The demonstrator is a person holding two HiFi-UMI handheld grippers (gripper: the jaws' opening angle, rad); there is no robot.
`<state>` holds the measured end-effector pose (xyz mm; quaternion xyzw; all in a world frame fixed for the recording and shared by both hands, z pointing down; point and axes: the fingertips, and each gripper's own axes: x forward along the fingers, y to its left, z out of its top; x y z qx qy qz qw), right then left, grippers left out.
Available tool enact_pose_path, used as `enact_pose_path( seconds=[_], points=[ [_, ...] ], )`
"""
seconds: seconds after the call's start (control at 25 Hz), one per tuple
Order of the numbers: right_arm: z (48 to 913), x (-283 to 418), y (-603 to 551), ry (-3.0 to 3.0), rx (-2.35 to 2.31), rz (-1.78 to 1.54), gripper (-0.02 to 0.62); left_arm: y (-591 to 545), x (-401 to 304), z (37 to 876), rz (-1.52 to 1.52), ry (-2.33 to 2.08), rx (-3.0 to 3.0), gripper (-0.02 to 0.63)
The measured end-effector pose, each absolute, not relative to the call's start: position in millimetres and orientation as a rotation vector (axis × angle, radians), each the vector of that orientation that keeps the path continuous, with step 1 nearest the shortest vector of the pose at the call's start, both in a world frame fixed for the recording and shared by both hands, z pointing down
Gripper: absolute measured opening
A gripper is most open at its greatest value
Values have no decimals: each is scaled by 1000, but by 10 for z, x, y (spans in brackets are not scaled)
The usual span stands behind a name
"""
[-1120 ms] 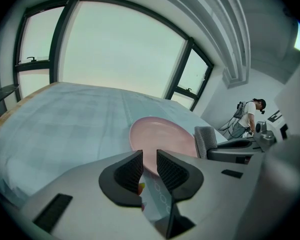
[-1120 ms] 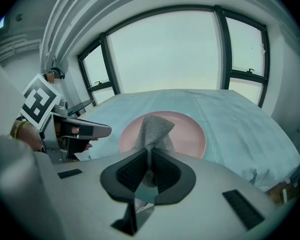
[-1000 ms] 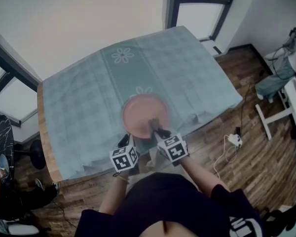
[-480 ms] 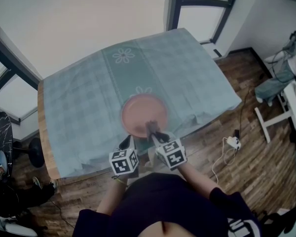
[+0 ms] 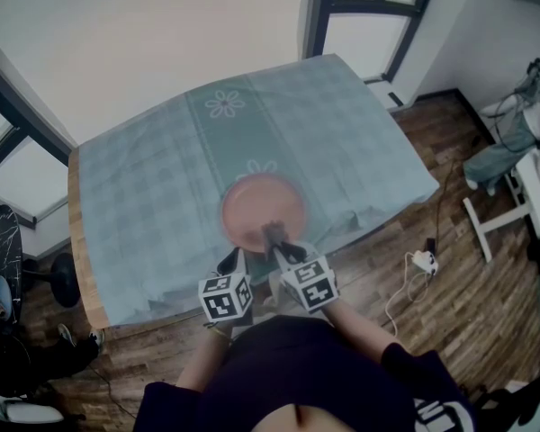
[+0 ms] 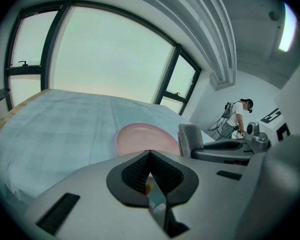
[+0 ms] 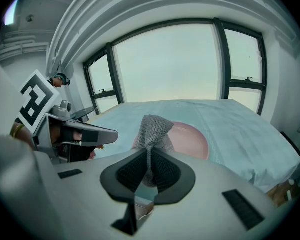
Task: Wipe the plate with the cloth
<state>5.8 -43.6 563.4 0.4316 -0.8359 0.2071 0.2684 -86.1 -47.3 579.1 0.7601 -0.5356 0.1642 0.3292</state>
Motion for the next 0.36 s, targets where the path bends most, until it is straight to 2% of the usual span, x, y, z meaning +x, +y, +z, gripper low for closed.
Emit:
enact_pose_path(
  seconds=[0.36],
  points=[
    [5599, 54, -435, -2258, 1164, 551, 32, -485, -818, 5741, 415, -1388, 2001, 14]
  ],
)
